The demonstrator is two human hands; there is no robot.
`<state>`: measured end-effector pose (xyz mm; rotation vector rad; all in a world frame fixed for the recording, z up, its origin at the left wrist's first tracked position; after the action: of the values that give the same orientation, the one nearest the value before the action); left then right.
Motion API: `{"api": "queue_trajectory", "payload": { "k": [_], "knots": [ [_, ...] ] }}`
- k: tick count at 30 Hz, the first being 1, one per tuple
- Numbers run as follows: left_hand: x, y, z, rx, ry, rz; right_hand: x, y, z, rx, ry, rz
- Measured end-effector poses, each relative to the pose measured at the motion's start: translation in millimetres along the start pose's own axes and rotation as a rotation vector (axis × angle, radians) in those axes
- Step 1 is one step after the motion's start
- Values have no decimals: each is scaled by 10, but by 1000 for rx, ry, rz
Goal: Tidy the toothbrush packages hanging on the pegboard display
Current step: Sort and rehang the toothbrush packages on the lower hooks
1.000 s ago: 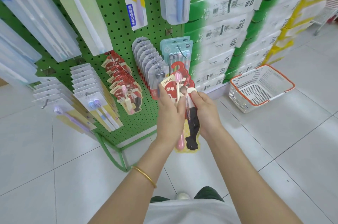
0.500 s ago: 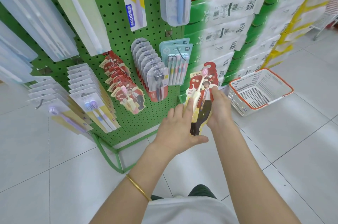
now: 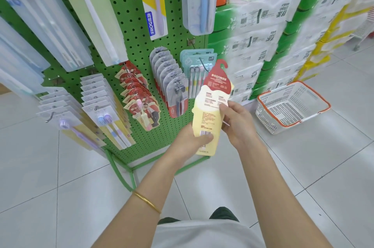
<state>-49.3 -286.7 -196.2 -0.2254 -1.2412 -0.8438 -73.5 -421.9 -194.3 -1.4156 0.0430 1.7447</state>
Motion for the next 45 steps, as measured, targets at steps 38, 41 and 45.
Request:
{"api": "queue_trajectory", "payload": {
  "k": [38, 41, 45],
  "knots": [
    [20, 1538, 112, 676, 45, 351, 819, -1308, 47, -597, 124, 652],
    [-39, 1654, 186, 764, 57, 281, 902, -1280, -26, -441, 209, 781],
    [-69, 1778, 173, 785, 40, 225, 998, -1259, -71, -282, 341, 936]
  ]
}}
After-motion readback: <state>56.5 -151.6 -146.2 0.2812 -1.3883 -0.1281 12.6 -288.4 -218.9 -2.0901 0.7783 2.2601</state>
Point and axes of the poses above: each hand's wrist, its own z-axis away from the middle knuckle, its own y-axis out of the back of the hand, x = y × z, the point moved 6 cm from there along -z, towards the middle knuckle, and after that the axes turned 9 degrees about -z, right-handed, at the moved point
